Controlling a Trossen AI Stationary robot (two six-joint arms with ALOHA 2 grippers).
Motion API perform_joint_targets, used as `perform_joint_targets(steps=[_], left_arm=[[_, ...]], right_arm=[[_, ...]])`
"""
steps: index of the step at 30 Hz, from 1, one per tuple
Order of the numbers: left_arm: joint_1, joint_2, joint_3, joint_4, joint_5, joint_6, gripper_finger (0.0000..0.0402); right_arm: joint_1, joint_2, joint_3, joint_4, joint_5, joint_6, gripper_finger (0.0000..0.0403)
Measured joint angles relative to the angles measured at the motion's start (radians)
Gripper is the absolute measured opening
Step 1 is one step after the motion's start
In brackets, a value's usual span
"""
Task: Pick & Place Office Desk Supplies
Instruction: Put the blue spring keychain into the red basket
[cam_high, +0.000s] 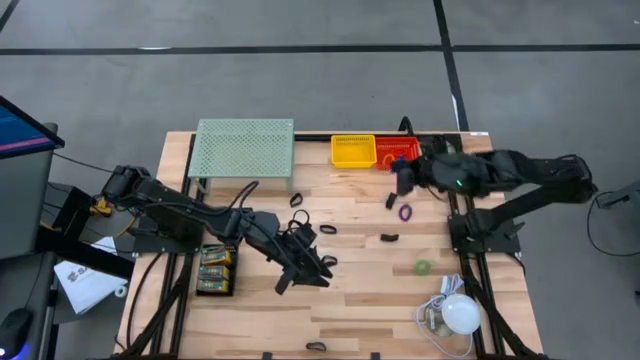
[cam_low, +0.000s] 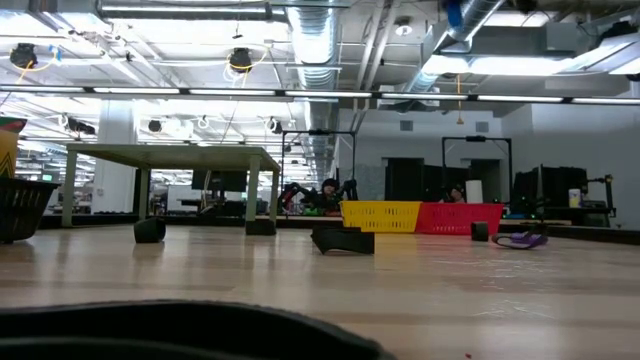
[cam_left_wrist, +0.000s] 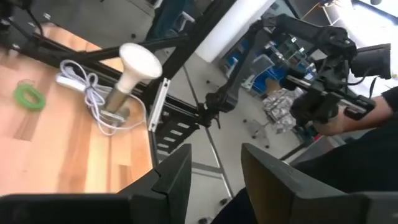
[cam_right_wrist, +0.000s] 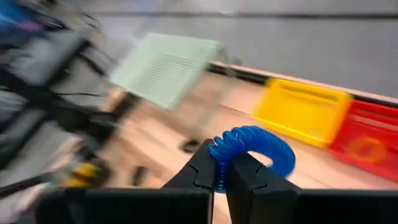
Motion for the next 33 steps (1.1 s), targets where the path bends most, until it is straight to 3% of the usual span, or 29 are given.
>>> perform_joint_targets(steps=[7, 15, 23, 33], left_arm=[[0.028, 0.000, 0.000, -0.014, -0.010, 0.007, 0.0135], [0.052, 0.000, 0.000, -0.013, -0.019, 0.011, 0.0135], [0.052, 0.000, 0.000, -0.013, -0.066, 0.021, 0.0135], [0.052, 0.000, 0.000, -0.013, -0.087, 0.028, 0.0135]], right_arm=[[-0.392, 0.068, 0.000, -0.138, -0.251, -0.126, 0.0009], [-0.715, 0.261, 0.000, -0.129, -0.390, -0.287, 0.0009], [-0.846, 0.456, 0.000, -0.073, -0.427, -0.336, 0.0011], [-0.926, 0.622, 0.000, -0.008, -0.375, -0.303, 0.0011]])
